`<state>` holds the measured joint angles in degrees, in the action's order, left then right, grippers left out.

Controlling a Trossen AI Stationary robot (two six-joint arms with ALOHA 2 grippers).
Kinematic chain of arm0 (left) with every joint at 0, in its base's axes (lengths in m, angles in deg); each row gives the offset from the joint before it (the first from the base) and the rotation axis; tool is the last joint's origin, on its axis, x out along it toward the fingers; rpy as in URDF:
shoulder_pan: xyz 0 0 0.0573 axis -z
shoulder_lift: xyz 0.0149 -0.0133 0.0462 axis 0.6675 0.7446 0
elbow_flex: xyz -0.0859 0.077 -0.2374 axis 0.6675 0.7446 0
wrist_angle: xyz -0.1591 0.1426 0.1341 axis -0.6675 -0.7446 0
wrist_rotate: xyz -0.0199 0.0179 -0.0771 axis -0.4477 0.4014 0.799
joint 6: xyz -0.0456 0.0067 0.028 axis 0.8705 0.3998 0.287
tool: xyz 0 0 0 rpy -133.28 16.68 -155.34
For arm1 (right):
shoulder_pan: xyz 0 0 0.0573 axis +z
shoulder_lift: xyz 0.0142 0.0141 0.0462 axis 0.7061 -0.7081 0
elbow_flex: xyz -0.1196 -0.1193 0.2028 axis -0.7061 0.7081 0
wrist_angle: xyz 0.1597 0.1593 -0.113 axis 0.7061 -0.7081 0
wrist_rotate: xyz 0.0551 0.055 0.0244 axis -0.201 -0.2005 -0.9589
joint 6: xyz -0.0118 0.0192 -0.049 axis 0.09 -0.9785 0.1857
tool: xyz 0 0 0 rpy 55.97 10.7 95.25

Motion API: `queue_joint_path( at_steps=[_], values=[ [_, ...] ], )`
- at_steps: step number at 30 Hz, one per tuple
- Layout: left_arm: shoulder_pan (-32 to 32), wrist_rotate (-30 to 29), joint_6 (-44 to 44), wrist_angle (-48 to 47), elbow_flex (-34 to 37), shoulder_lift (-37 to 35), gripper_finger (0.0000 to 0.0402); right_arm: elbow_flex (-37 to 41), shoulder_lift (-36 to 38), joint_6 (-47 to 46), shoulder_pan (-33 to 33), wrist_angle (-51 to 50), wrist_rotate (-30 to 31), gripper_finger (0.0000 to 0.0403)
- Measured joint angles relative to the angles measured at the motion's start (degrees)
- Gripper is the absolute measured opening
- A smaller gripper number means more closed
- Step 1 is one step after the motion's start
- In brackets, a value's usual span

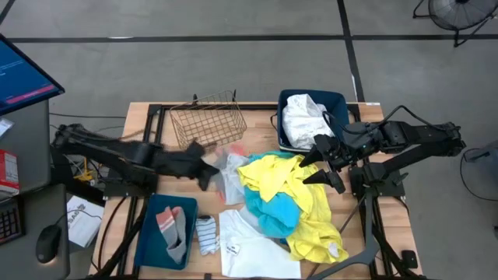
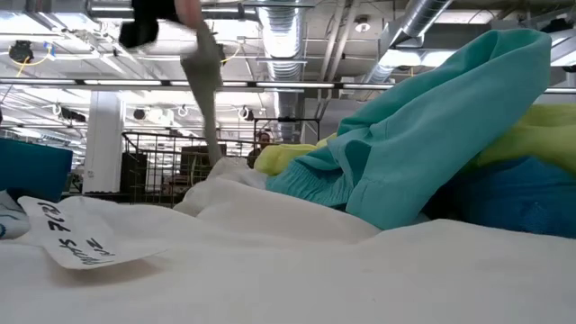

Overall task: Pick & Place Cloths
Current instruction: Put the gray sock into the blue bin

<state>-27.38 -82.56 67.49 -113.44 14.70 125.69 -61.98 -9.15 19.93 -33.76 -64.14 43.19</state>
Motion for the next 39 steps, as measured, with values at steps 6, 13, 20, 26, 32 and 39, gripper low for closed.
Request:
queue_joint_path(
  at_steps=[6, 13, 20, 26, 32, 39],
  values=[
    [4.9, 10.1, -0.8, 0.0, -2.0, -11.8, 0.0, 0.0, 0.0, 0.0, 0.0, 0.1, 0.0, 0.0291],
    [12.4, 18.7, 13.6, -2.0, -2.0, -18.9, 0.0, 0.0, 0.0, -0.2, 0.0, 0.2, 0.0, 0.0291],
    [20.2, 22.0, 26.6, -4.6, -1.9, -18.8, 0.0, 0.0, 0.0, -0.6, 0.0, 0.3, 0.3, 0.0291],
    [27.1, 22.0, 34.2, -15.1, -1.9, -17.7, 0.0, 0.0, 0.0, -0.6, 0.0, 0.2, 0.5, 0.0291],
    [35.2, 25.7, 47.3, -26.9, -1.9, -17.7, 0.0, 0.0, 0.0, -0.3, 0.0, 0.2, 0.5, 0.0291],
    [44.4, 38.3, 60.8, -29.2, -2.1, -18.1, 0.0, 0.0, 0.0, 0.8, 0.0, 0.2, 0.5, 0.0291]
  ],
)
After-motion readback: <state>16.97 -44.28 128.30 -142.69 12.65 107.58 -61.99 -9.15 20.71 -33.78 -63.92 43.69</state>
